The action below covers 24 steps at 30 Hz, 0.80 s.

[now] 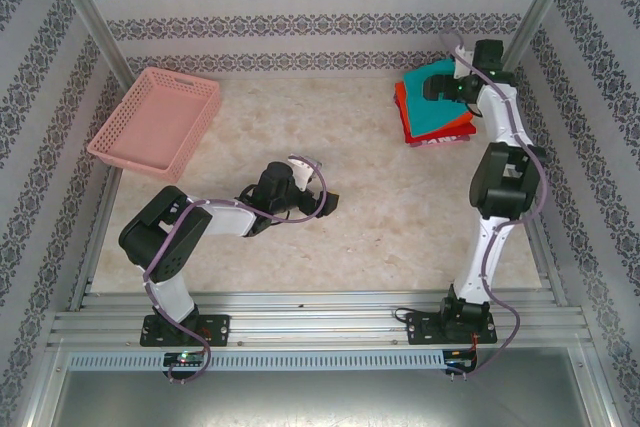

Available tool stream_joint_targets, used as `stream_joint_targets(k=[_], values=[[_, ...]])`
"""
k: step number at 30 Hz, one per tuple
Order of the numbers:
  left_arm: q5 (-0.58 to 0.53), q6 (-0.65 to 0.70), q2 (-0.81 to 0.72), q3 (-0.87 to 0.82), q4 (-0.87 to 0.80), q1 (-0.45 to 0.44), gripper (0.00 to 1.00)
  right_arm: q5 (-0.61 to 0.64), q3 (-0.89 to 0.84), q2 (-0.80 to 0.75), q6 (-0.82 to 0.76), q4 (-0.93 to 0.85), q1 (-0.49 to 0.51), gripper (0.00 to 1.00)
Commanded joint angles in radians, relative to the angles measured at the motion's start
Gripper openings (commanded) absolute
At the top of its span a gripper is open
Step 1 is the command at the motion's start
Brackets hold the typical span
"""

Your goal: Fold and stack the t-shirts

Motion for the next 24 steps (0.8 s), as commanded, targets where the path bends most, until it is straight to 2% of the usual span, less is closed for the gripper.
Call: stream_joint_targets(k=[1, 3, 5, 7, 8, 9, 13, 18, 21, 24], values=[[0.014, -0.017, 0.000, -0.022, 0.058, -0.007, 1.00, 0.059, -0.060, -0.082, 0.052, 0.103, 0.017, 0.97], [0.015, -0.019, 0.002, -0.026, 0.064, -0.006, 1.00, 0.070, -0.071, -0.089, 0.035, 0.113, 0.026, 0.94], [0.017, -0.020, 0.004, -0.028, 0.069, -0.006, 1.00, 0.060, -0.059, -0.078, 0.019, 0.101, 0.036, 0.83], [0.019, -0.022, 0.009, -0.028, 0.075, -0.006, 1.00, 0.049, -0.025, -0.046, 0.019, 0.078, 0.038, 0.63], [0.019, -0.022, 0.010, -0.028, 0.077, -0.006, 1.00, 0.048, 0.002, -0.019, 0.021, 0.060, 0.036, 0.48], [0.018, -0.023, 0.012, -0.028, 0.079, -0.006, 1.00, 0.054, 0.035, 0.010, 0.022, 0.038, 0.035, 0.41], [0.019, -0.023, 0.011, -0.029, 0.082, -0.006, 1.00, 0.070, 0.196, 0.145, 0.035, -0.086, 0.023, 0.40], [0.013, -0.026, 0.013, -0.037, 0.088, -0.005, 1.00, 0.030, 0.439, 0.322, 0.158, -0.294, -0.003, 0.44], [0.015, -0.028, 0.013, -0.038, 0.092, -0.005, 1.00, -0.010, 0.493, 0.383, 0.216, -0.361, -0.014, 0.47], [0.015, -0.024, 0.013, -0.034, 0.088, -0.005, 1.00, -0.030, 0.470, 0.388, 0.250, -0.373, -0.020, 0.49]])
